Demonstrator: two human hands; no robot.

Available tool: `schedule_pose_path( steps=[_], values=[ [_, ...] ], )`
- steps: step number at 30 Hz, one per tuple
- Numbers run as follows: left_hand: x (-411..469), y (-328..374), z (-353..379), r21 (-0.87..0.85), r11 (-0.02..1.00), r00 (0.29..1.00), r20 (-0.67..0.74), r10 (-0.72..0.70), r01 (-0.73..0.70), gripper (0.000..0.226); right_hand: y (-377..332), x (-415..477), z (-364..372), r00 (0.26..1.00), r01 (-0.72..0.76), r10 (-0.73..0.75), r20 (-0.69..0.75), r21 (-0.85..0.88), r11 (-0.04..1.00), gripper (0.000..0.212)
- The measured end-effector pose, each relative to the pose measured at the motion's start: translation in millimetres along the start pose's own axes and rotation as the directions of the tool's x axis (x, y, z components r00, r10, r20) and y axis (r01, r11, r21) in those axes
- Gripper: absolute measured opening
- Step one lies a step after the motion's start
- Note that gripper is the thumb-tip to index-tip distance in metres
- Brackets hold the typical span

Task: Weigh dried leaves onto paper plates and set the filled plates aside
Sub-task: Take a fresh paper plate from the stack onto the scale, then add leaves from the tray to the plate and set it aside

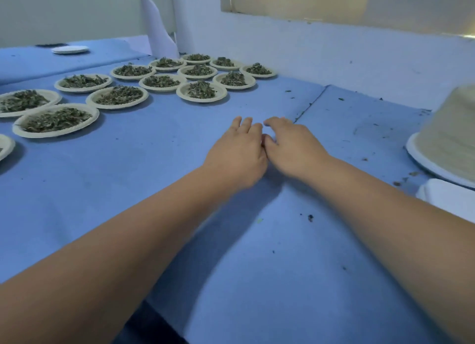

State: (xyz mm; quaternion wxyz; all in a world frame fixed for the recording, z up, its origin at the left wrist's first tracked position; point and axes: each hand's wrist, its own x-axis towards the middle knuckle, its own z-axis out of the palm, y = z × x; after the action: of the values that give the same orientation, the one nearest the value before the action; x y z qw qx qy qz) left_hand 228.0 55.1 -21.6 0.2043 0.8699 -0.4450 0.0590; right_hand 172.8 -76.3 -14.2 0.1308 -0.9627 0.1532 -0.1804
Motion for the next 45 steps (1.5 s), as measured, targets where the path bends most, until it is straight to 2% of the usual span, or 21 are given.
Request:
schedule_pose_path(
  steps=[2, 6, 11, 15, 18, 22, 25, 27, 29, 35, 45],
  values=[
    [1, 33, 1, -0.043, 0.995, 0.996, -0.035, 0.086, -0.087, 0.044, 12, -23, -27, 0.997, -0.015, 0.017, -0.072, 0.026, 1.0, 0.037],
    [3, 102, 13, -0.161, 0.972, 0.982, -0.106, 0.157, -0.173, 0.041, 49, -77, -80, 0.979, -0.058, 0.06, -0.192, 0.015, 0.998, 0.033],
    [5, 186, 30, -0.128, 0.933, 0.942, -0.074, 0.328, -0.335, 0.044, 109, -165, -129, 0.947, -0.088, 0.074, -0.313, -0.031, 0.996, 0.036],
    [17, 244, 31, -0.1, 0.879, 0.882, -0.13, 0.454, -0.467, 0.051, 172, -229, -160, 0.918, -0.267, 0.242, -0.315, -0.039, 0.963, 0.036],
    [31, 280, 36, -0.073, 0.866, 0.866, -0.122, 0.485, -0.495, 0.061, 213, -261, -176, 0.855, -0.419, 0.381, -0.352, -0.036, 0.907, 0.036],
    [57, 315, 41, -0.025, 0.842, 0.838, -0.12, 0.532, -0.539, 0.059, 249, -282, -184, 0.771, -0.544, 0.487, -0.411, -0.028, 0.839, 0.032],
    [79, 330, 43, 0.118, 0.855, 0.846, -0.129, 0.518, -0.505, 0.055, 261, -287, -178, 0.755, -0.589, 0.507, -0.415, -0.09, 0.803, 0.033],
    [91, 335, 45, 0.2, 0.857, 0.863, -0.081, 0.498, -0.476, 0.051, 262, -288, -174, 0.772, -0.581, 0.484, -0.413, -0.151, 0.799, 0.034],
    [96, 336, 48, 0.26, 0.849, 0.877, -0.019, 0.48, -0.459, 0.044, 262, -289, -172, 0.789, -0.553, 0.463, -0.405, -0.139, 0.821, 0.033],
    [113, 335, 46, 0.41, 0.729, 0.808, 0.034, 0.588, -0.548, 0.036, 263, -291, -171, 0.801, -0.531, 0.435, -0.411, -0.155, 0.833, 0.032],
    [121, 329, 40, 0.491, 0.62, 0.742, 0.084, 0.665, -0.611, 0.025, 261, -292, -171, 0.785, -0.541, 0.44, -0.436, -0.138, 0.83, 0.027]
  ],
)
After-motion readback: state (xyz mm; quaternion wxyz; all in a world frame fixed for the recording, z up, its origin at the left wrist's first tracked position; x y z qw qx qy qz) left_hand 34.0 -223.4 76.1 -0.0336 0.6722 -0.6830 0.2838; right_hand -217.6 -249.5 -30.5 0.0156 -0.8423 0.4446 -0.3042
